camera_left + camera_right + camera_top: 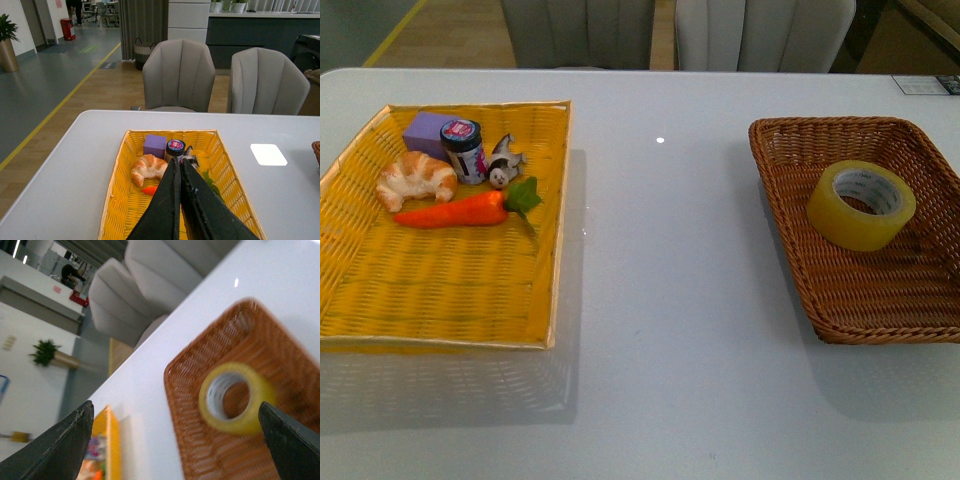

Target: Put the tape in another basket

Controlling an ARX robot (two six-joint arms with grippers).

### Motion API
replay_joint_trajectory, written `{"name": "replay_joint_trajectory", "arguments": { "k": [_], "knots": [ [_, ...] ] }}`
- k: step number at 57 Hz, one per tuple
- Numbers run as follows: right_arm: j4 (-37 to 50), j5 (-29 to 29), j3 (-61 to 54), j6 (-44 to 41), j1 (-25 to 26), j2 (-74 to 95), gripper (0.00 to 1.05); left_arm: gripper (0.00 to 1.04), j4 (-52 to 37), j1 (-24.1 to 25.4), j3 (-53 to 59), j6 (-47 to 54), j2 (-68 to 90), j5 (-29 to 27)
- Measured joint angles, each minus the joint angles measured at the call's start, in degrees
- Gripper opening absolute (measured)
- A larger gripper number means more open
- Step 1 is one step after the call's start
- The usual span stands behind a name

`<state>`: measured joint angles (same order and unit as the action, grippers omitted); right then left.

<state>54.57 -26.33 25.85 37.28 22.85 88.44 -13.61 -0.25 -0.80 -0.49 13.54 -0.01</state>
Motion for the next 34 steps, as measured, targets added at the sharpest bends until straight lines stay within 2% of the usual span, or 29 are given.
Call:
{"name": "replay_joint_trajectory", "arguments": {
  "k": [1, 4, 10, 13, 19, 27, 34],
  "knots": [
    [1.86, 1.99, -2.73, -5.46, 0.11, -3.85, 0.84, 0.02, 0.46, 0.0, 0.0, 0.0, -0.5, 0.0],
    [-0.48, 3.52, -7.89, -17.25, 0.09, -13.03, 0.74, 0.02, 1.36, 0.0, 0.0, 0.0, -1.38, 0.02],
    [-11.58, 5.99, -15.67, -29.86, -1.84, -30.45, 0.55, 0.02, 2.8, 0.0, 0.0, 0.0, -2.82, 0.02],
    [-13.81, 7.48, -17.44, -32.46, -3.32, -35.98, 0.46, 0.02, 3.52, 0.0, 0.0, 0.0, -3.5, 0.02],
    [-16.41, 10.6, -19.06, -35.21, -6.71, -43.06, 0.27, 0.02, 12.9, 0.02, -0.02, 0.02, -11.15, 0.0],
    [-20.02, 14.38, -21.51, -36.17, -10.29, -48.7, 0.02, 0.02, 13.62, 0.04, -0.02, 0.02, -12.59, 0.02],
    [-23.28, 16.98, -22.69, -36.76, -13.03, -53.27, 0.02, 0.02, 13.62, 0.04, -0.02, 0.02, -12.63, 0.02]
  ]
}}
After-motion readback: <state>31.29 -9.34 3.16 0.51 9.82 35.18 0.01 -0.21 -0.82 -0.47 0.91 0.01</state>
